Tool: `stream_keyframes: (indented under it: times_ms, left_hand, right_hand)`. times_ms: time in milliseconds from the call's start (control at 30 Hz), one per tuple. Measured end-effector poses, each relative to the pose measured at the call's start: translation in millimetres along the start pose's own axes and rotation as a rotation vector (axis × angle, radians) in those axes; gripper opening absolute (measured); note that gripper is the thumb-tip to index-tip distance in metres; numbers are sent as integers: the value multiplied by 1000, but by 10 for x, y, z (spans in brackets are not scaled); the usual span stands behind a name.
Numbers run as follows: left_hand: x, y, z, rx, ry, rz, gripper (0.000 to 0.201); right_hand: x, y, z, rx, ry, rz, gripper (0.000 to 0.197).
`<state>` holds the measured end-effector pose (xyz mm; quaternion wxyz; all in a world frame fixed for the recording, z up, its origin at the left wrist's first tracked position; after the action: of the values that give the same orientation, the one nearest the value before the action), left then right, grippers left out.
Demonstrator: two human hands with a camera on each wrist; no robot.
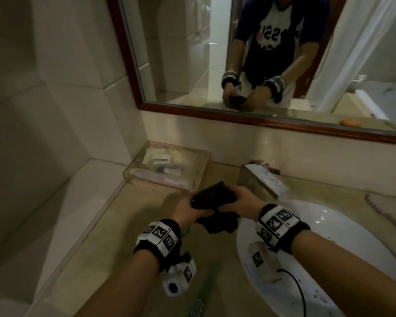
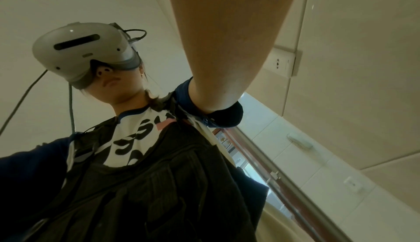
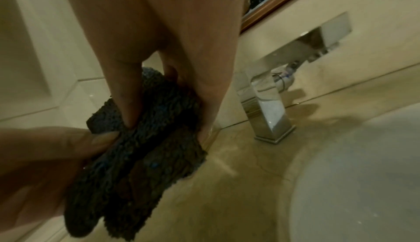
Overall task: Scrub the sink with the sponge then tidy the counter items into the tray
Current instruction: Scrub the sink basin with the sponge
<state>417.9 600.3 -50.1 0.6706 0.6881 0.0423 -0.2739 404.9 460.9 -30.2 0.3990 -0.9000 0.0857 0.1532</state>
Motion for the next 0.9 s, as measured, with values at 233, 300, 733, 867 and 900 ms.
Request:
stream_keyframes:
  times_ms: [233,300,733,867,900]
  left_hand:
    - [340,-240,391,337,-235,-81,44]
    - [392,-342,503,522,-304,-58,46]
    - [458,-791,838,1341,-563,98,100]
    - [589,-737,903,1342,-525,101,110]
    - [627,-724,915,1339,-519,91,109]
  right_hand:
    - [-104,567,-44,26,96,162,39]
    - [-179,840,-75,-48,142,251,38]
    - [-373,1853,249,-412,22,655,34]
    - [-265,1954,167,-394,4,674,33]
    - [-236,1974,144,-387,-9,663,37]
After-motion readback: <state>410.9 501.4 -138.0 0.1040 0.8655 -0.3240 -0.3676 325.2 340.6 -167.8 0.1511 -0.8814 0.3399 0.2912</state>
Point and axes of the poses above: each hand's wrist, its own x-axis towards the middle knuckle, its own z-axis out of the palm, y = z × x, the point moved 9 cm from there along x, towards the middle knuckle, and after that the axes turned 12 degrees about -x, right-handed, at the moved point
